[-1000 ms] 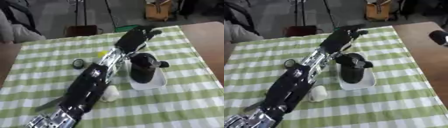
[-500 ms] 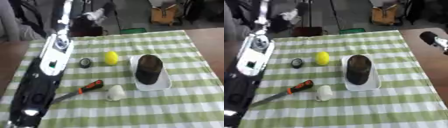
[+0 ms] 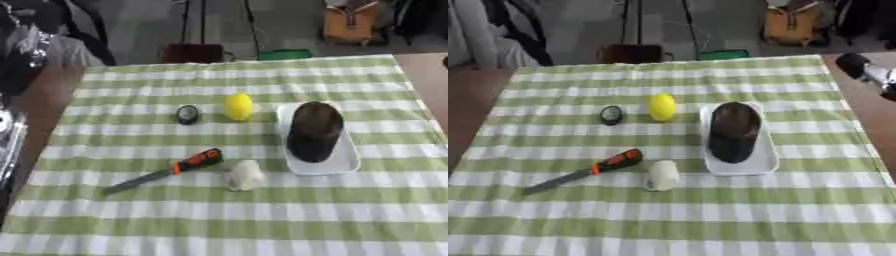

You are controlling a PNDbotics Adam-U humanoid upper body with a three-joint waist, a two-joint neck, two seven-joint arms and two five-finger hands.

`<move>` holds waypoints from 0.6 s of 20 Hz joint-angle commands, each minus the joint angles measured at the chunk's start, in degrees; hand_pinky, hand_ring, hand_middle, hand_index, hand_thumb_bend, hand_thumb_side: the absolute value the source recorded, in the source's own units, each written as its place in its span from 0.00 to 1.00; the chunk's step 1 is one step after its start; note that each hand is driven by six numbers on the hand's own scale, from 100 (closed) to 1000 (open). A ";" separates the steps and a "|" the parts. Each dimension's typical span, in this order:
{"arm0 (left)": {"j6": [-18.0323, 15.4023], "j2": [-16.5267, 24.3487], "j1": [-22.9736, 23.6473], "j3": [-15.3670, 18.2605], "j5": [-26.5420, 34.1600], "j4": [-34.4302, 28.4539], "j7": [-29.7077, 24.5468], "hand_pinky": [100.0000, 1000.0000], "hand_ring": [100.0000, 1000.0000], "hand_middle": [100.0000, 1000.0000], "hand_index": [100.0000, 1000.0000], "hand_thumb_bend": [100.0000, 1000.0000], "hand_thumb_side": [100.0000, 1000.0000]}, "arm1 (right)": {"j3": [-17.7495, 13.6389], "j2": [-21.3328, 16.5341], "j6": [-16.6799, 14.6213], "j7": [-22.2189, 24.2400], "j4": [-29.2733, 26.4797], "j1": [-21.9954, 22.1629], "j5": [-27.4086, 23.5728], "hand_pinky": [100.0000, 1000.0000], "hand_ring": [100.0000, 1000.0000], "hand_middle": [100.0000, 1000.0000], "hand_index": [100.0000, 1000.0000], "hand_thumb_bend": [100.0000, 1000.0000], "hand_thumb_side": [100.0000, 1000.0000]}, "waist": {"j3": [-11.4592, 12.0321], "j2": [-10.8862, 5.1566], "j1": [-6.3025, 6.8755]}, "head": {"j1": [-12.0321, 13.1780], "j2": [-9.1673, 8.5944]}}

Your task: Pick up objects on the table and place them in the box.

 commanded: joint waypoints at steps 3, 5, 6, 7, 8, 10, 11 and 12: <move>-0.54 -0.08 -0.16 0.58 1.30 -0.37 -0.58 0.59 0.68 0.83 0.86 0.62 0.79 | -0.49 -1.35 0.07 -0.09 -0.26 -0.38 0.07 0.49 0.55 0.65 0.84 0.68 0.49 | 0.49 -0.56 -0.12 | 0.75 0.47; -0.61 -0.34 -0.21 0.43 1.11 -0.41 -1.05 0.59 0.68 0.83 0.86 0.62 0.79 | -0.49 -1.35 0.08 -0.07 -0.27 -0.45 0.07 0.49 0.55 0.65 0.84 0.68 0.49 | 0.56 -0.40 -0.15 | 0.80 0.41; -0.63 -0.48 -0.29 0.37 0.99 -0.44 -1.35 0.59 0.68 0.83 0.86 0.62 0.80 | -0.50 -1.35 0.08 -0.07 -0.28 -0.49 0.07 0.49 0.55 0.65 0.84 0.68 0.49 | 0.60 -0.23 -0.18 | 0.82 0.31; -0.64 -0.59 -0.36 0.37 0.89 -0.46 -1.58 0.59 0.68 0.83 0.86 0.62 0.80 | -0.51 -1.35 0.08 -0.09 -0.29 -0.52 0.07 0.49 0.55 0.65 0.84 0.68 0.49 | 0.62 -0.14 -0.20 | 0.84 0.25; -0.64 -0.64 -0.39 0.39 0.82 -0.47 -1.74 0.59 0.68 0.83 0.86 0.62 0.80 | -0.52 -1.36 0.09 -0.10 -0.30 -0.53 0.08 0.49 0.55 0.65 0.84 0.68 0.49 | 0.64 -0.09 -0.21 | 0.84 0.22; -0.68 -0.86 -0.48 0.43 0.76 -0.57 -1.91 0.59 0.68 0.83 0.86 0.62 0.80 | -0.52 -1.42 0.08 -0.13 -0.34 -0.65 0.08 0.49 0.55 0.65 0.84 0.68 0.49 | 0.55 0.09 -0.16 | 0.96 0.20; -0.74 -1.04 -0.53 0.37 1.03 -0.67 -2.00 0.59 0.68 0.83 0.86 0.62 0.80 | -0.52 -1.44 0.09 -0.14 -0.35 -0.68 0.07 0.49 0.55 0.65 0.84 0.68 0.48 | 0.50 0.15 -0.15 | 0.98 0.17; -0.79 -1.09 -0.58 0.31 1.16 -0.71 -2.17 0.59 0.68 0.83 0.86 0.62 0.80 | -0.54 -1.42 0.11 -0.15 -0.34 -0.65 0.07 0.49 0.55 0.65 0.84 0.68 0.48 | 0.53 0.24 -0.16 | 0.95 0.05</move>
